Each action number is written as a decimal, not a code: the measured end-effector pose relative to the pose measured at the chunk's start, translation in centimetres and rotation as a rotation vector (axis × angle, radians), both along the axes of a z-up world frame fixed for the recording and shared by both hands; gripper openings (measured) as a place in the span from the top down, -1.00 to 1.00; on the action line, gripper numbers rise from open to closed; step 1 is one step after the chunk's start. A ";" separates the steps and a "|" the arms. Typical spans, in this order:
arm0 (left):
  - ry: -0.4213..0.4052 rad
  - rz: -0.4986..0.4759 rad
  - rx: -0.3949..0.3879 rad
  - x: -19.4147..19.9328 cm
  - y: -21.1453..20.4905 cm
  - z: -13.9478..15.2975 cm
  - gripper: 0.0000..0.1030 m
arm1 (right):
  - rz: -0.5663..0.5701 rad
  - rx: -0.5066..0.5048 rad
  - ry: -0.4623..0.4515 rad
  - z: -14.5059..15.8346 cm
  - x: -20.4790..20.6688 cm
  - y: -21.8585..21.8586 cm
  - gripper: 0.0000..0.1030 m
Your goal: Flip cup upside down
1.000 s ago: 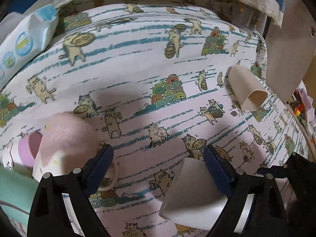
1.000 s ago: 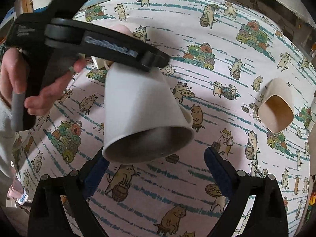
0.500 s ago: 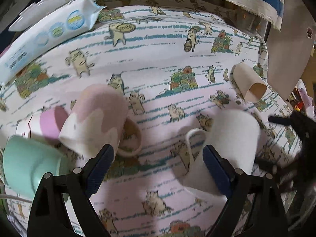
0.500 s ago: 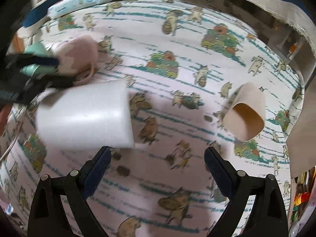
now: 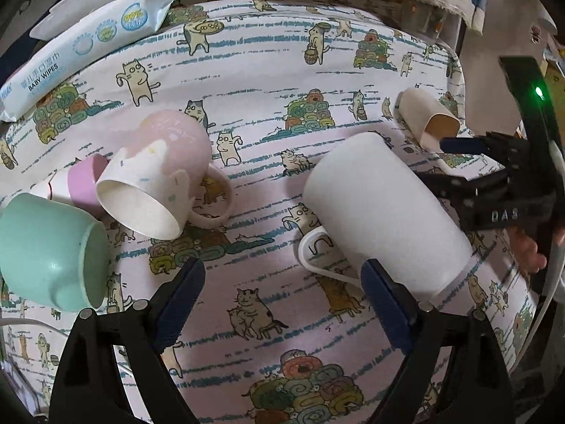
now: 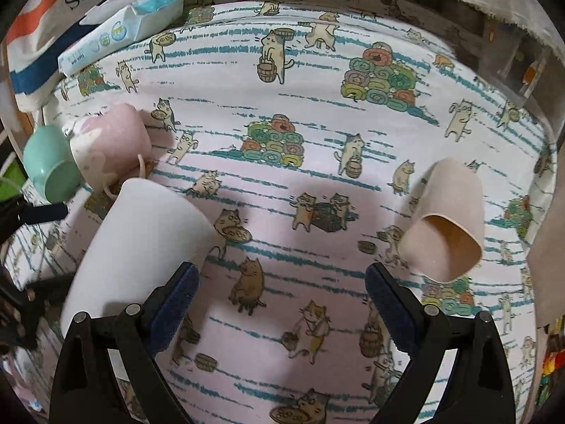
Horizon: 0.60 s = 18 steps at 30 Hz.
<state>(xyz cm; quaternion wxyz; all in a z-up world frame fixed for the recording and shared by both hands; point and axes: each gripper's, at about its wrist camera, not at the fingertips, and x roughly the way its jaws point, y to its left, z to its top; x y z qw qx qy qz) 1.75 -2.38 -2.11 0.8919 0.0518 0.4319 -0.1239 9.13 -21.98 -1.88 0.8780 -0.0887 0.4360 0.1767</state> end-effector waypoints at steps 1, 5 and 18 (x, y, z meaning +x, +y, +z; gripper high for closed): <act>-0.003 -0.001 0.004 -0.1 0.0 0.0 -0.72 | 0.002 0.005 0.005 -0.1 0.1 0.1 -0.87; -0.008 0.004 -0.001 0.0 0.3 0.0 -0.72 | 0.001 0.018 0.004 -0.1 0.0 0.3 -0.87; -0.274 0.040 -0.083 -2.6 1.0 3.5 -0.72 | -0.033 0.029 -0.230 4.4 -6.9 1.4 -0.87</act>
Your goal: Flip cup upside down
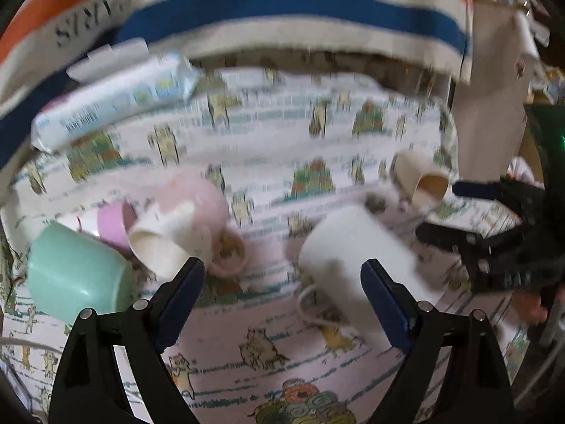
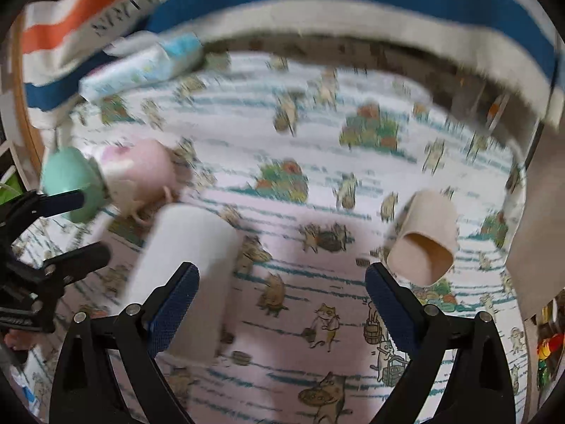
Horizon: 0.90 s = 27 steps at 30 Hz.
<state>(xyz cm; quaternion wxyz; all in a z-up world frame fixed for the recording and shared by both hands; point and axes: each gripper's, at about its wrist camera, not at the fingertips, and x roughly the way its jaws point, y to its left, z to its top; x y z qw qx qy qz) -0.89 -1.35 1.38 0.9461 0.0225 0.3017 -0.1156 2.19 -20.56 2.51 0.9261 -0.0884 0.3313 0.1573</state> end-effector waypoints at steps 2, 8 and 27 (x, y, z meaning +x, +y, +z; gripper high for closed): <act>-0.057 0.011 -0.005 -0.7 0.0 1.0 -0.75 | 0.000 0.012 -0.039 1.1 -1.1 0.2 -0.87; -0.209 0.073 -0.038 -3.5 0.7 2.3 -1.00 | -0.020 0.088 -0.173 2.0 -4.7 -1.1 -0.99; -0.043 0.202 -0.145 -7.7 -2.0 -0.3 -1.00 | -0.128 0.159 -0.368 -0.3 -6.7 -7.4 -0.99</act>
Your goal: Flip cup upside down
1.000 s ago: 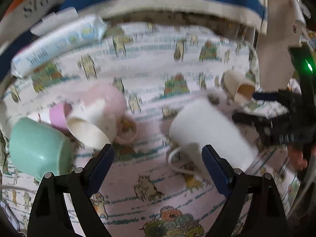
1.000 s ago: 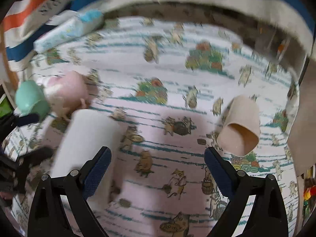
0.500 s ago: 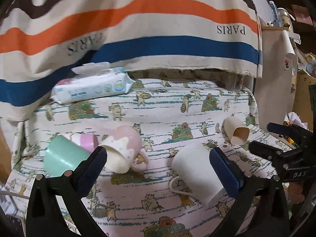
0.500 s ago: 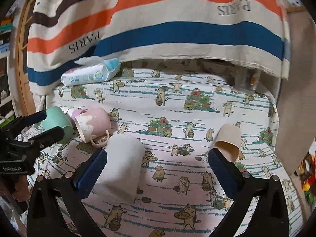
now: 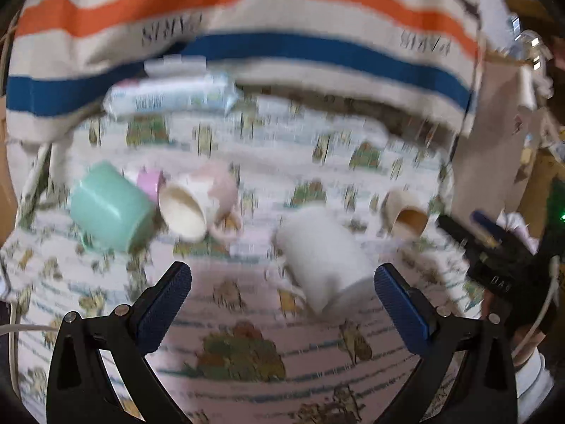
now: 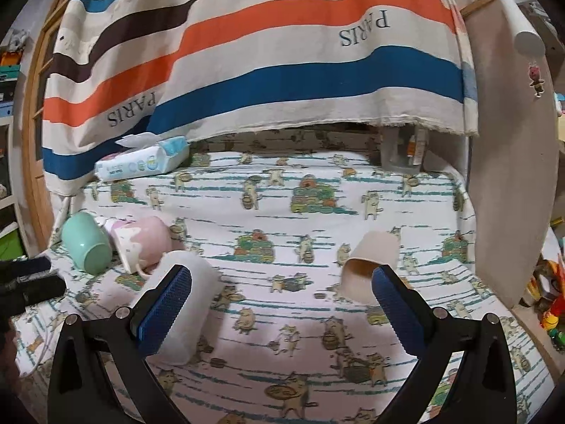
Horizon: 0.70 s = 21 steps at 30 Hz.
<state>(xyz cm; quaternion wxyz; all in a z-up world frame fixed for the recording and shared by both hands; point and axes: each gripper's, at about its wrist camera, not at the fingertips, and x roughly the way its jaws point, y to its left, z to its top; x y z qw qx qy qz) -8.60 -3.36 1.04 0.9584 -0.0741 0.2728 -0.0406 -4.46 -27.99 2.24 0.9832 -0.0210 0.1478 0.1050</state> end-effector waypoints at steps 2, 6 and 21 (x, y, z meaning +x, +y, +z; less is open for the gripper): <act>0.062 -0.021 -0.045 0.8 -0.6 -0.9 -1.00 | -0.027 -0.013 -0.031 0.2 -0.3 -0.3 -0.99; 0.130 0.038 -0.105 2.3 -1.8 -2.1 -1.00 | -0.035 0.020 -0.053 0.3 -0.7 -1.2 -0.99; 0.179 0.137 -0.066 5.8 -7.5 -5.2 -0.99 | -0.104 0.030 -0.102 -0.4 -0.4 -3.2 -0.99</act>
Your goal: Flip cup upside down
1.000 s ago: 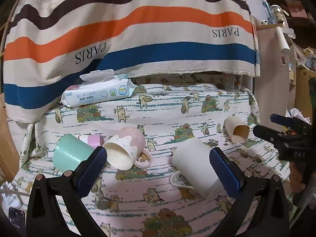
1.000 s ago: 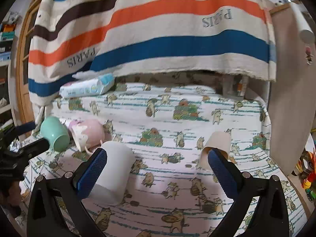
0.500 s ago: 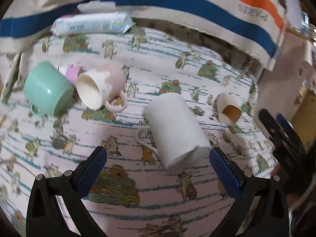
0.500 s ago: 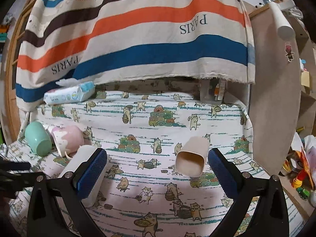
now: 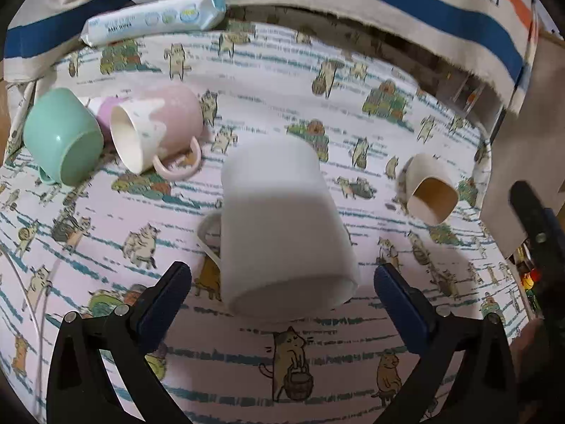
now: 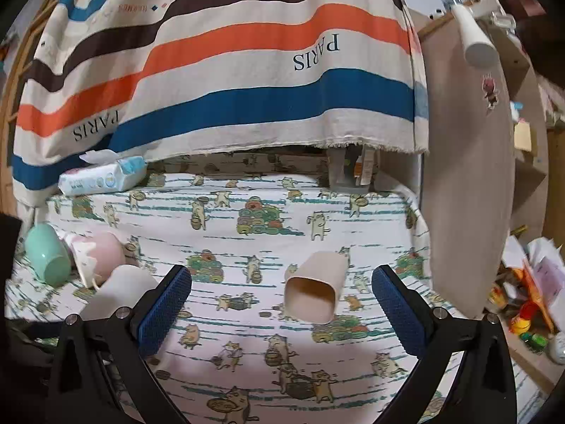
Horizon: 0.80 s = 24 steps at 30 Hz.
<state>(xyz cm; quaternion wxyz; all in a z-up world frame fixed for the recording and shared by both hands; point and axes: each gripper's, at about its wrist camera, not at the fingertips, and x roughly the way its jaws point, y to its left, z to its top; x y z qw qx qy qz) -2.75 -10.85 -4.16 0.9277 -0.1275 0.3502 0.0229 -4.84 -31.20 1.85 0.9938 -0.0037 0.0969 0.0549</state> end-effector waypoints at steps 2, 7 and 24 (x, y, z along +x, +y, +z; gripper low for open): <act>0.021 0.002 0.003 0.4 -0.1 -0.3 -0.99 | -0.011 0.012 0.001 0.0 0.0 -0.3 -0.99; 0.042 0.008 -0.004 0.8 -0.1 -0.7 -0.98 | -0.014 0.010 0.018 -0.1 0.4 -0.4 -0.99; 0.072 0.001 0.003 0.7 0.3 -1.1 -0.47 | -0.032 -0.010 0.037 -0.3 0.7 -0.1 -0.99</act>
